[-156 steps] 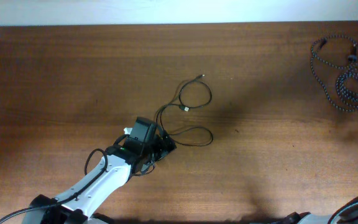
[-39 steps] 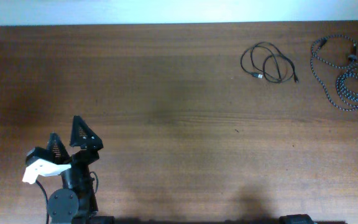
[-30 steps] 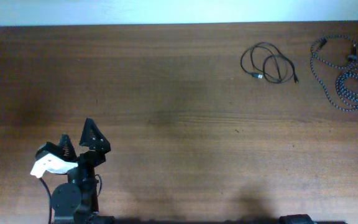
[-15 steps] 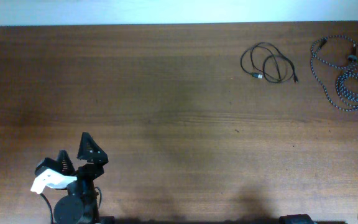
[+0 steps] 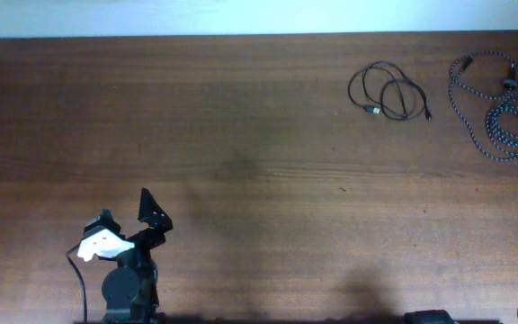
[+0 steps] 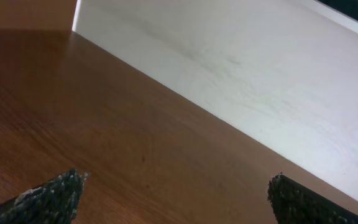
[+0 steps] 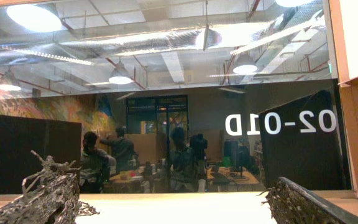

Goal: Untangle cables

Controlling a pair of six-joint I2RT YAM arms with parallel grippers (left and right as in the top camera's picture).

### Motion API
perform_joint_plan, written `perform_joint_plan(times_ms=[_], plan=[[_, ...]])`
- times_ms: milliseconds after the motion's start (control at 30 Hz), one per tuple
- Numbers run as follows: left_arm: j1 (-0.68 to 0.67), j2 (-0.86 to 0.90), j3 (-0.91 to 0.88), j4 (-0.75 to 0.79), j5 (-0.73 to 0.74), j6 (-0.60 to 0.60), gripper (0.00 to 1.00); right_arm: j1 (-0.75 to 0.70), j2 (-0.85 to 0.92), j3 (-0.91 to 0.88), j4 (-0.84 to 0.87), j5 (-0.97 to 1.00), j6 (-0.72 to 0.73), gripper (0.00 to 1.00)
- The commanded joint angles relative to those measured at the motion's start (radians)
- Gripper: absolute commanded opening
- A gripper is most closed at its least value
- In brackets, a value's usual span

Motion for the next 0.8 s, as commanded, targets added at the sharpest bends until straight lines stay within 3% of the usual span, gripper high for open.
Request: perform_joint_plan(times_ms=[0, 33, 67, 133, 367, 533, 633, 767], plan=[[0.006, -0.004, -0.005, -0.002, 0.023, 0.249, 0.99, 0.005, -0.006, -0.002, 0.000, 0.005, 0.005, 0.99], [0.006, -0.004, -0.005, -0.005, 0.055, 0.396, 0.99, 0.005, -0.006, -0.002, 0.000, 0.005, 0.005, 0.99], [0.006, -0.004, -0.005, -0.008, 0.111, 0.468, 0.99, 0.005, -0.006, -0.002, 0.000, 0.005, 0.005, 0.99], [0.006, -0.004, -0.005, -0.018, 0.195, 0.475, 0.99, 0.005, -0.006, -0.002, 0.000, 0.005, 0.005, 0.99], [0.006, -0.004, -0.005, -0.018, 0.194, 0.475, 0.99, 0.005, -0.011, -0.002, 0.004, 0.000, 0.013, 0.99], [0.006, -0.004, -0.005, -0.018, 0.194, 0.475, 0.99, 0.005, -0.171, -0.002, -0.005, 0.001, 0.012, 0.99], [0.006, -0.004, -0.005, -0.018, 0.194, 0.475, 0.99, 0.005, -0.367, 0.009, -0.092, 0.008, 0.011, 0.99], [0.006, -0.004, -0.005, -0.018, 0.194, 0.475, 0.99, -0.009, -0.366, 0.053, -0.163, 0.013, -0.008, 0.99]])
